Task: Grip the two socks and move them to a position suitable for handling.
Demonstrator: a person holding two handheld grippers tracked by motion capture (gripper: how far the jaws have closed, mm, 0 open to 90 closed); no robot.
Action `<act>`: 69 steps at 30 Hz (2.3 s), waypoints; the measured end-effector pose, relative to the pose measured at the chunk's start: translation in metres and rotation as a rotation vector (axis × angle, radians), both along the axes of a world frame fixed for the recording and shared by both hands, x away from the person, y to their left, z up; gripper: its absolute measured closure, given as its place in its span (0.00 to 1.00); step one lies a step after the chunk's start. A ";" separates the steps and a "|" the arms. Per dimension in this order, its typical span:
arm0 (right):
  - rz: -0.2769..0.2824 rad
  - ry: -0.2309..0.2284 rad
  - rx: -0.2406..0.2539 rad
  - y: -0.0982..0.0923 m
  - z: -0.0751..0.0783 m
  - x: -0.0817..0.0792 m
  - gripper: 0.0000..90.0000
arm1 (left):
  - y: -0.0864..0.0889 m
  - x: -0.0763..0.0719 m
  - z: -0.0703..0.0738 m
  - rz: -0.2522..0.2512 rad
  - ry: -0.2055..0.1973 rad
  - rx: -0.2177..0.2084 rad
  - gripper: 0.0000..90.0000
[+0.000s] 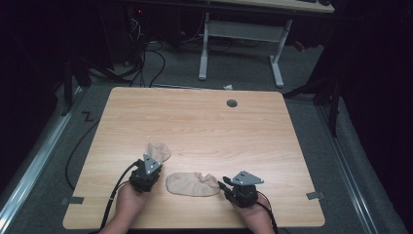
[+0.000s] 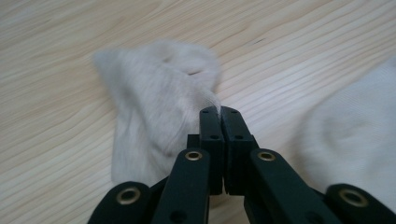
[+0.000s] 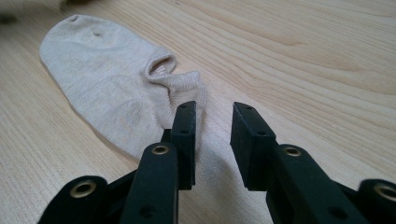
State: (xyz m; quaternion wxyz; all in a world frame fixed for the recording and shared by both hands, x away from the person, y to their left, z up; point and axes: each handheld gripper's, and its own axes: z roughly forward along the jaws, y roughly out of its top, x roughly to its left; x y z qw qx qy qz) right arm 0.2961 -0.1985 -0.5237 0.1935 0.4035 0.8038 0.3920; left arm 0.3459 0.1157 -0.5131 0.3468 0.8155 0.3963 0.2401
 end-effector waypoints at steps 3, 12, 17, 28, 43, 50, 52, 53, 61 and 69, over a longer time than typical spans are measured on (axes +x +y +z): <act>-0.005 -0.004 0.004 -0.001 0.000 0.000 0.80 | -0.007 -0.006 0.014 -0.034 -0.018 -0.084 0.99; -0.002 -0.006 0.002 -0.002 0.000 -0.001 0.80 | 0.030 -0.005 0.029 0.052 -0.035 -0.195 0.99; -0.003 -0.007 -0.001 -0.001 0.000 -0.001 0.80 | 0.055 -0.001 0.022 0.129 -0.029 -0.228 0.98; -0.003 -0.003 -0.005 0.000 -0.001 -0.001 0.80 | 0.096 0.012 -0.005 0.268 0.048 -0.201 0.96; -0.002 -0.003 0.002 -0.001 -0.001 0.000 0.80 | 0.055 0.022 0.020 0.172 -0.005 -0.128 0.64; 0.006 0.000 0.002 -0.001 -0.002 -0.001 0.80 | 0.025 0.053 -0.006 0.119 0.133 -0.119 0.68; 0.005 -0.001 0.003 -0.001 -0.001 -0.001 0.80 | 0.019 0.056 -0.012 0.116 0.149 -0.081 0.71; 0.003 0.001 0.005 -0.001 -0.001 -0.001 0.80 | 0.018 0.056 -0.013 0.115 0.138 -0.079 0.74; 0.005 0.001 0.012 -0.002 -0.002 0.000 0.80 | 0.009 0.054 -0.013 0.093 0.122 -0.070 0.97; 0.001 -0.003 0.014 -0.003 -0.001 0.000 0.80 | -0.010 0.054 0.003 0.041 0.079 -0.093 0.97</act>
